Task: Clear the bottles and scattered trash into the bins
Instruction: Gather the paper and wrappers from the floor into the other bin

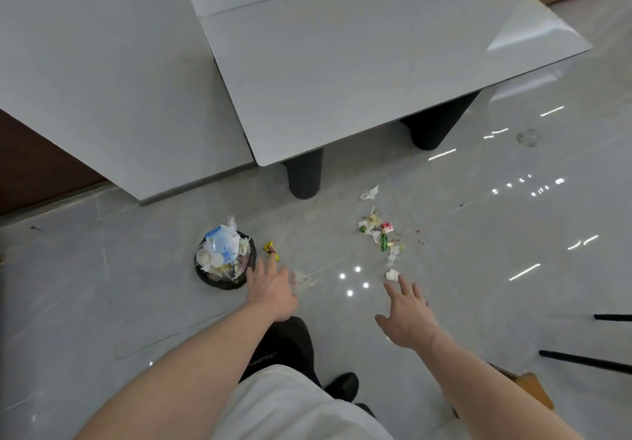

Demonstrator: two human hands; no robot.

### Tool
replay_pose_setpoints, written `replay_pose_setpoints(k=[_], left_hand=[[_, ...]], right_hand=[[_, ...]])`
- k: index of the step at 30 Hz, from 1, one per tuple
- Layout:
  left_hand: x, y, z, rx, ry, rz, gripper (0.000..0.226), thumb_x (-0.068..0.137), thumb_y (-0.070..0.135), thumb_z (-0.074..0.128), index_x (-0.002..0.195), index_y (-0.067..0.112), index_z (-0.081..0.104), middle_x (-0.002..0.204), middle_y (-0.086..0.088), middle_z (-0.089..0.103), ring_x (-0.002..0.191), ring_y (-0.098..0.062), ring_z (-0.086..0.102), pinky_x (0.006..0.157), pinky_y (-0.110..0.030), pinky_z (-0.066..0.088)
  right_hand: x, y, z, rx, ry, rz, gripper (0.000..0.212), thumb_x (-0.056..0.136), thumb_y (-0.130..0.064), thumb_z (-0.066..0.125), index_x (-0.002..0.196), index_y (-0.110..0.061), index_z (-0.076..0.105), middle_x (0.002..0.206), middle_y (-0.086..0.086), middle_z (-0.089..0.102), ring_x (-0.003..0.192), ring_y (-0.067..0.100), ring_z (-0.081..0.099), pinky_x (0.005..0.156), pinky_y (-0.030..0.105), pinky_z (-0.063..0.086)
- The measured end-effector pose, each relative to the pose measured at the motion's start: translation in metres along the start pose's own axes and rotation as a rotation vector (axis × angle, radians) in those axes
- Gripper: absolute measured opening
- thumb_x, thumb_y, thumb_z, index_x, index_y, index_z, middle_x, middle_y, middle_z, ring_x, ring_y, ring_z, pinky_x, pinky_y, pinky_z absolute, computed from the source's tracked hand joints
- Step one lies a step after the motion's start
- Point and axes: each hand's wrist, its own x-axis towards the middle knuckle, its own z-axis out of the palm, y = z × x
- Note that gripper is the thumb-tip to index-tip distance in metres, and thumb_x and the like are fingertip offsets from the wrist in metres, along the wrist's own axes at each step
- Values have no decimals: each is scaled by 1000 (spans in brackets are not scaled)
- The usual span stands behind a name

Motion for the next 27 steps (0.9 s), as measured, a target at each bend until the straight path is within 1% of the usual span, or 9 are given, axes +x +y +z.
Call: replay_pose_setpoints(k=[5, 8, 11, 12, 15, 18, 21, 24, 27], left_hand=[[3, 54, 2, -36, -23, -36, 66, 88, 42, 55, 148, 23, 36, 167, -9, 0, 153, -37, 0, 124, -54, 7], [26, 78, 2, -60, -60, -70, 67, 88, 39, 55, 150, 23, 34, 168, -9, -4, 153, -37, -2, 124, -54, 5], [50, 108, -2, -60, -100, -91, 66, 90, 39, 55, 151, 23, 35, 168, -10, -3, 153, -37, 0, 124, -53, 5], [56, 120, -4, -61, -123, -89, 68, 90, 39, 54, 153, 22, 32, 168, -10, -4, 153, -37, -1, 124, -53, 4], [78, 165, -18, -66, -126, -67, 75, 92, 40, 52, 158, 20, 23, 168, -10, -6, 154, -36, -4, 125, -51, 3], [91, 207, -34, -116, -104, -13, 75, 91, 41, 52, 157, 20, 22, 168, -10, -7, 154, -36, -4, 125, -49, 3], [105, 239, -38, -146, -71, 13, 76, 91, 41, 52, 157, 22, 22, 168, -10, -7, 154, -36, -5, 125, -51, 3], [110, 259, -27, -170, -83, -43, 76, 92, 42, 53, 158, 22, 22, 168, -9, -8, 153, -36, -6, 125, -52, 3], [107, 274, -7, -227, -96, -167, 71, 91, 41, 52, 155, 22, 26, 168, -8, -7, 153, -36, -4, 124, -52, 4]], right_hand=[[18, 58, -26, -5, -19, -15, 84, 95, -50, 53, 161, -25, 6, 168, 4, -6, 154, 36, -1, 121, 55, 21], [38, 81, -44, 0, -16, -50, 85, 96, -51, 52, 161, -25, 5, 168, 4, -8, 154, 35, -3, 122, 54, 20], [54, 110, -67, -2, -27, -37, 85, 96, -52, 52, 161, -26, 4, 168, 3, -10, 155, 35, -4, 124, 52, 18], [57, 121, -74, -1, -38, -27, 86, 96, -52, 53, 161, -27, 3, 168, 3, -11, 155, 35, -4, 124, 51, 17], [70, 159, -96, -4, -31, 6, 87, 96, -53, 53, 161, -27, 1, 168, 2, -11, 155, 35, -4, 124, 51, 17], [81, 192, -118, -23, -68, 45, 88, 95, -53, 54, 161, -26, 1, 168, 4, -10, 154, 36, -4, 124, 51, 17], [98, 213, -133, -56, -80, 9, 89, 95, -52, 54, 161, -26, 1, 168, 4, -10, 154, 36, -5, 124, 52, 16], [121, 226, -147, -99, -104, -40, 89, 94, -50, 56, 161, -27, 2, 168, 3, -10, 154, 35, -5, 124, 52, 16], [149, 239, -157, -157, -134, -122, 89, 94, -49, 57, 161, -28, 2, 168, 1, -10, 155, 32, -6, 124, 51, 17]])
